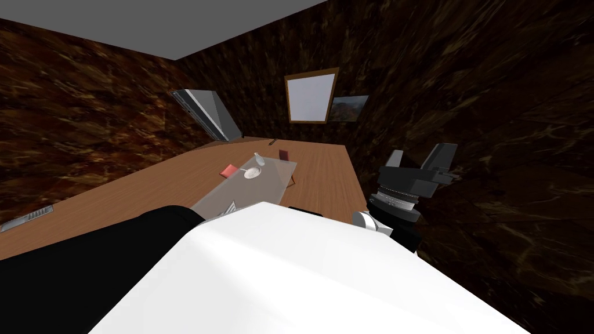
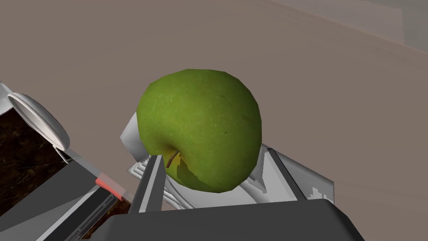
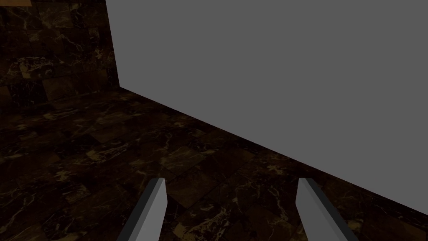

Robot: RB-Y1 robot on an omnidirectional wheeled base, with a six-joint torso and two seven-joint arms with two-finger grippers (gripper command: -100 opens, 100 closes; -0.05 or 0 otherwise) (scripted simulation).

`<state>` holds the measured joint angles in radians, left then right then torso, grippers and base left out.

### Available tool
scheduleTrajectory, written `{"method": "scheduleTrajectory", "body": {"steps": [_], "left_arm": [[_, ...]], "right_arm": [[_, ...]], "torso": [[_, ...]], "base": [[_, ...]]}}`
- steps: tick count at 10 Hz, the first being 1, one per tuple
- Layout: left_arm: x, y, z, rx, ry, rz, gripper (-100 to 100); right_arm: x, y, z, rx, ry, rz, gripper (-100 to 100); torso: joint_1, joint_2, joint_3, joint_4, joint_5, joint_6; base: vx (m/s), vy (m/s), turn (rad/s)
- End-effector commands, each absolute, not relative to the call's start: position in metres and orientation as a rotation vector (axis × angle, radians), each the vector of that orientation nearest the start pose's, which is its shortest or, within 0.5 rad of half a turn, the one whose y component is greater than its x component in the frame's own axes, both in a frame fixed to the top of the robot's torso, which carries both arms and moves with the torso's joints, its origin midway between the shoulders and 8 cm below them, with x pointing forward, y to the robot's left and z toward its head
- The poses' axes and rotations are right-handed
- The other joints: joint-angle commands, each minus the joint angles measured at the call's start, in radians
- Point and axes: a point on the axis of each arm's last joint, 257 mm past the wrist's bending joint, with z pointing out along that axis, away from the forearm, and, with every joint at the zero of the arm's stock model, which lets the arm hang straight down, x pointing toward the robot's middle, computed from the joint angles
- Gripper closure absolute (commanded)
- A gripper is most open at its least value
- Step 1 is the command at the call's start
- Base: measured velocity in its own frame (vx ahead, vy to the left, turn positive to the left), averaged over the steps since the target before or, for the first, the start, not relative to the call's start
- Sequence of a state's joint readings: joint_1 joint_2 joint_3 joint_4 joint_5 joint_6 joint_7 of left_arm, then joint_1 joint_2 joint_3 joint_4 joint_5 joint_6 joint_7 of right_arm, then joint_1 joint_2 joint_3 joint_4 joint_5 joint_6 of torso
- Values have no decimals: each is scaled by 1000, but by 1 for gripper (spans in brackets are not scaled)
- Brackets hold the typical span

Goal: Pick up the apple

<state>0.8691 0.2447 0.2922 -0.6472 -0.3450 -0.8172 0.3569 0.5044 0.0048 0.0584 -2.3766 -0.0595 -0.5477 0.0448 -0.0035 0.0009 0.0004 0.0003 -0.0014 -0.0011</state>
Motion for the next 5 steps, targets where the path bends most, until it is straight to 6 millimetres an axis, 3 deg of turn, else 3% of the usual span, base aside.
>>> {"method": "scheduleTrajectory", "body": {"steps": [1, 2, 4, 5], "left_arm": [[-146, 446, -538, -1902, 1614, -288, 0], [-158, 448, -528, -1899, 1616, -286, 100], [-157, 448, -530, -1899, 1617, -284, 100], [-158, 448, -529, -1899, 1616, -285, 0]], "right_arm": [[315, -265, 73, 579, 482, 1384, 0], [315, -265, 73, 579, 482, 1384, 0], [315, -265, 73, 579, 481, 1384, 0], [315, -265, 73, 579, 481, 1384, 0]], "torso": [[0, 0, 0, 0, 0, 0], [0, 0, 0, 0, 0, 0], [-3, -1, -1, 0, -1, -1], [-2, -1, -1, 0, 0, 0]], "base": [[0, 0, 0], [20, -20, 8], [18, -26, 14], [0, 0, 0]]}}
